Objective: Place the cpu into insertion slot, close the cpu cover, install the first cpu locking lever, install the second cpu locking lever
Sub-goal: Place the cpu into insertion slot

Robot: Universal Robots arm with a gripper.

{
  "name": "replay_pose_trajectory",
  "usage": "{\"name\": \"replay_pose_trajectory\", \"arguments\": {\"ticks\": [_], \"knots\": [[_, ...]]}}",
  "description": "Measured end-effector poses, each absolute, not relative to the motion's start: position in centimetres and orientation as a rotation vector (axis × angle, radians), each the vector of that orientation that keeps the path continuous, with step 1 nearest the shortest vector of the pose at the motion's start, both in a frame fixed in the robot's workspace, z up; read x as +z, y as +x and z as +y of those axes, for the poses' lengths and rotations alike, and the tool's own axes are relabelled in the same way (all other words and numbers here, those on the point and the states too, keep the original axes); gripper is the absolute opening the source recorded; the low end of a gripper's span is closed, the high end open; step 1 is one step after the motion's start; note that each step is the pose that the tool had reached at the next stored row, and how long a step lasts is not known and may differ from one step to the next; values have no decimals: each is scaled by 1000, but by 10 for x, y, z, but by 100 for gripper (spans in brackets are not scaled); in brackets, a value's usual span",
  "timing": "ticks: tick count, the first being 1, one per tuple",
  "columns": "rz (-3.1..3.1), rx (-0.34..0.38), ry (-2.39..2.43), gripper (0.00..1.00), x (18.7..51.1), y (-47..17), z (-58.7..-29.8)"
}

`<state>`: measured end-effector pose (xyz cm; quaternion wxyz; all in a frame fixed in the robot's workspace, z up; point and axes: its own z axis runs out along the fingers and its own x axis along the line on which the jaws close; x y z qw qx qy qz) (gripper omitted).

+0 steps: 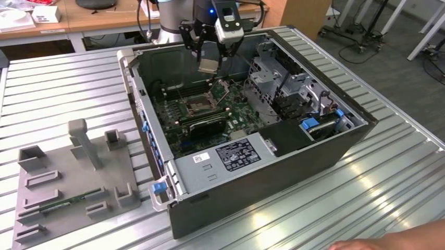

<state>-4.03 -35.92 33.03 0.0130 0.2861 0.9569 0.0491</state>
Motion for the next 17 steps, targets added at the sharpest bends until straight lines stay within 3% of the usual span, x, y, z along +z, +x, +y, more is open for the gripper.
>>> {"name": "replay_pose_trajectory", "arguments": {"ticks": [17], "knots": [[2946, 151, 992, 54, 330, -40, -359]]}}
